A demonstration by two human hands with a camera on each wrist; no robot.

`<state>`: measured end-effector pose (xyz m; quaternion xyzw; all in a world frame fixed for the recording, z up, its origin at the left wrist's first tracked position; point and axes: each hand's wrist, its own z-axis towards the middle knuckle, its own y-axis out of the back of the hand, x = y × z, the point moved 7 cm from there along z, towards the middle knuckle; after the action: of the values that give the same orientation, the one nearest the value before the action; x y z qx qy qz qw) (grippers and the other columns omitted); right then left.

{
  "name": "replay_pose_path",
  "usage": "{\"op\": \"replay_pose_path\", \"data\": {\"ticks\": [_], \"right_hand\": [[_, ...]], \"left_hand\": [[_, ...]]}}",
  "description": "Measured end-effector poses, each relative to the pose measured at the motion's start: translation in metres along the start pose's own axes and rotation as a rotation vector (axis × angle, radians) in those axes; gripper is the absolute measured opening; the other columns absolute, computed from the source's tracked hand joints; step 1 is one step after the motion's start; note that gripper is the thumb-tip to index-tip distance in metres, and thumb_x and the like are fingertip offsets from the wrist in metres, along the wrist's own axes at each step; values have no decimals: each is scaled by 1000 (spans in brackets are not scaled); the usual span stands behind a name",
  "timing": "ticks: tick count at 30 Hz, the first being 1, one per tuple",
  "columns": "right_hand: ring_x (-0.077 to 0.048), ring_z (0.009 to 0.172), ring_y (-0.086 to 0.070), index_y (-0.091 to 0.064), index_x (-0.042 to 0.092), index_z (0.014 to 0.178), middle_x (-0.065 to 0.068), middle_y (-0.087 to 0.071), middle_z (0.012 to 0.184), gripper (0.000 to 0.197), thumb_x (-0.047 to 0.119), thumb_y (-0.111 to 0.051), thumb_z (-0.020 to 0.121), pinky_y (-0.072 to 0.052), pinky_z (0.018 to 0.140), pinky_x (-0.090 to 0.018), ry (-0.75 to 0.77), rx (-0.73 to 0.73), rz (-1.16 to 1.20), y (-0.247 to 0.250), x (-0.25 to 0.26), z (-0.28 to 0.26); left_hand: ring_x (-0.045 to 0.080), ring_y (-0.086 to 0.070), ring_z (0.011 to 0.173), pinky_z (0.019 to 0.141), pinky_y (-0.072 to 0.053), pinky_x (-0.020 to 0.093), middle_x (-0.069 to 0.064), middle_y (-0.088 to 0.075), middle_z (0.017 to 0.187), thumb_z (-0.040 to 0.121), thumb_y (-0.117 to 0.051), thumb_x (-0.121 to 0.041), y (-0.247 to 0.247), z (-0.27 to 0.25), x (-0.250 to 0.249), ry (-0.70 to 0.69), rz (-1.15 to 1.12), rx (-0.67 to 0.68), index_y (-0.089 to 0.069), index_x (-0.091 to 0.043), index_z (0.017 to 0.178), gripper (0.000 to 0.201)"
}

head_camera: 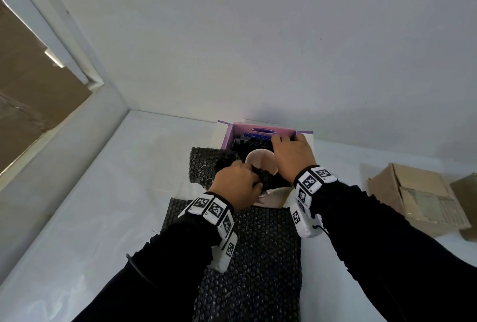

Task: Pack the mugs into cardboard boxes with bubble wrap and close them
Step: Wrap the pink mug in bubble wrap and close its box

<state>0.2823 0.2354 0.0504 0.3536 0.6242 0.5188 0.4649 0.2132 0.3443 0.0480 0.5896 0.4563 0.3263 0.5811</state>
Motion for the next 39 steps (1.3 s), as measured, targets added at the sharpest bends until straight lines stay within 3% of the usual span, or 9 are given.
{"op": "replay_pose_path", "data": {"ticks": [6,10,14,17,20,26,29,32,39], "right_hand": [[-30,125,-35,-58,17,104,-3,-69,97,23,22,-52,83,-17,91,-42,-19,12,75,3,-8,-6],[-25,117,-39,-57,23,104,4,-66,104,21,29,-48,85,-16,86,-41,-70,-71,216,11,-11,-18],[-17,109,-41,-56,35,102,12,-63,102,29,57,-49,85,-18,84,-37,-35,-61,538,10,-1,-28],[-16,116,-41,-43,43,125,16,-62,119,60,73,-55,76,-18,95,-40,59,118,713,7,21,-34],[-21,118,-42,-32,36,138,6,-59,123,77,63,-66,75,-23,98,-43,70,141,692,11,29,-37],[-27,96,-64,-66,17,103,-7,-69,97,25,21,-72,79,-45,77,-32,77,105,802,20,16,-37],[-25,98,-60,-64,26,119,-6,-65,105,41,15,-68,80,-45,82,-31,121,20,623,25,16,-39],[-16,85,-62,-65,26,113,0,-66,93,36,16,-67,78,-45,72,-23,193,149,720,22,21,-42],[-20,102,-57,-62,27,119,-1,-61,112,33,26,-66,85,-47,88,-32,240,302,610,14,25,-37]], "left_hand": [[31,-42,111,89,-35,45,4,-50,117,63,-51,-38,43,-14,26,233,66,-395,-63,-23,102,43],[33,-46,114,77,-51,45,7,-32,139,67,-59,-34,39,-26,61,370,-149,-275,-37,-29,136,72],[25,-54,102,73,-48,36,3,-51,115,84,-63,-32,44,-29,70,358,-48,-218,-57,-23,122,39],[26,-60,91,71,-45,32,3,-61,104,88,-62,-26,51,-28,57,255,-162,-311,-68,-20,109,23],[25,-62,86,73,-49,32,3,-64,101,85,-66,-18,62,-27,36,62,-385,-450,-64,-20,110,25],[22,-63,89,81,-53,31,4,-63,104,82,-63,-4,55,-17,16,-207,-352,-419,-69,-15,112,32],[21,-65,85,77,-54,34,0,-66,105,83,-55,-30,45,-14,18,-220,-228,-293,-75,-15,97,29],[18,-63,86,75,-51,35,-4,-65,110,82,-30,-60,29,-13,18,-194,-152,-74,-77,-18,89,63],[17,-39,110,88,-34,35,-7,-51,118,75,-16,-73,17,-16,20,-191,132,33,-74,-27,98,78]]}}
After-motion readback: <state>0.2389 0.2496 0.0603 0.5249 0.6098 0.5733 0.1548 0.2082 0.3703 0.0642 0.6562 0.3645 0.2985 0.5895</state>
